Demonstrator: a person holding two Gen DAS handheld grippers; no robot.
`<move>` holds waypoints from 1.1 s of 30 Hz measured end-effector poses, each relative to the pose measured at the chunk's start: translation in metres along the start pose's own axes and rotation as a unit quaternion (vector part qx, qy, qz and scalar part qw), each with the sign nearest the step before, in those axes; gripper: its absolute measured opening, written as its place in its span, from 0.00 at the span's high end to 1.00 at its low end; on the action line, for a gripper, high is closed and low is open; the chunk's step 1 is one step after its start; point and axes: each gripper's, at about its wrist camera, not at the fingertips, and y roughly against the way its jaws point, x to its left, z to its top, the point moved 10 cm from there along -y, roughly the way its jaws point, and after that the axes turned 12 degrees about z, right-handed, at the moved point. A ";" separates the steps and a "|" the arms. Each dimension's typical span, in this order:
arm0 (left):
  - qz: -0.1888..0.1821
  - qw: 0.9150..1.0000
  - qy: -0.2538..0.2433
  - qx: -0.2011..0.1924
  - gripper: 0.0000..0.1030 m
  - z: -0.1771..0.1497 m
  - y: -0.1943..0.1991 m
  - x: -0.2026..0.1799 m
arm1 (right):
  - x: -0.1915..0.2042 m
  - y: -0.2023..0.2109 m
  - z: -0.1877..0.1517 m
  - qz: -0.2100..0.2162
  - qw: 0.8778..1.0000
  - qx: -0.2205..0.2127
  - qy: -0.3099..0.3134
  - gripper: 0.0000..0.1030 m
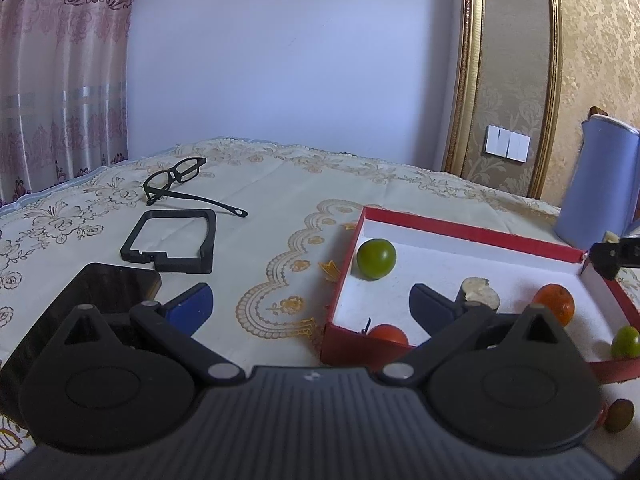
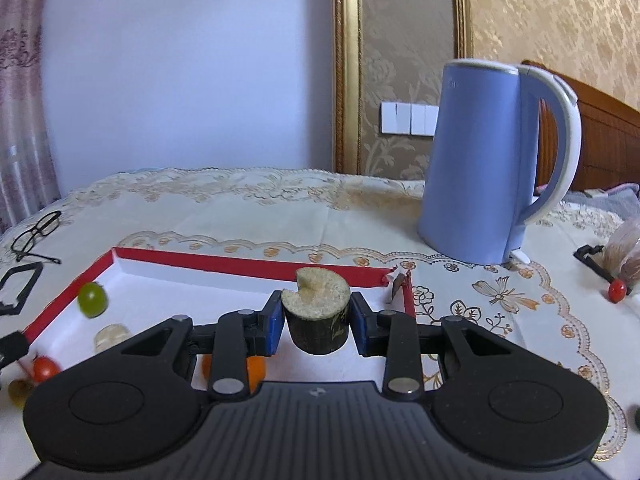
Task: Organize fruits
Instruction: 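Lower the log piece into the red tray and open the right gripper, then move the right gripper to the brown round fruit and grasp it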
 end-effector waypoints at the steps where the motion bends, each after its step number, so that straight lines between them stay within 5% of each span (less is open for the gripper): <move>1: 0.000 1.000 0.000 0.001 0.00 0.000 0.000 0.000 | -0.002 -0.004 0.001 -0.003 1.000 0.003 -0.003 0.67; 4: 0.001 1.000 0.002 0.003 0.00 0.000 -0.001 0.001 | -0.006 -0.013 0.000 -0.003 1.000 0.017 -0.016 0.56; 6: 0.000 1.000 0.004 0.004 0.00 0.000 -0.001 0.001 | -0.006 -0.008 -0.003 -0.005 1.000 0.021 -0.023 0.33; 8: 0.002 1.000 0.004 0.006 0.00 -0.001 -0.002 0.001 | -0.004 0.005 -0.006 -0.008 1.000 0.010 -0.019 0.22; 16: 0.003 1.000 -0.002 0.003 0.00 -0.002 0.004 -0.001 | 0.005 0.095 -0.035 0.015 0.998 -0.068 -0.009 0.17; 21: -0.002 1.000 -0.007 -0.015 0.00 0.000 0.012 -0.004 | 0.011 0.121 -0.071 -0.015 0.999 -0.042 0.030 0.15; 24: -0.021 1.000 0.008 -0.008 0.00 -0.002 0.011 -0.002 | 0.023 0.120 -0.085 -0.006 0.998 -0.017 0.059 0.00; 30: -0.054 0.996 0.074 0.015 0.00 -0.001 0.003 0.012 | 0.041 0.118 -0.089 -0.002 0.997 -0.015 0.080 0.00; 33: -0.037 0.996 0.077 0.024 0.00 -0.003 -0.001 0.013 | 0.045 0.120 -0.090 0.016 0.995 -0.024 0.092 0.01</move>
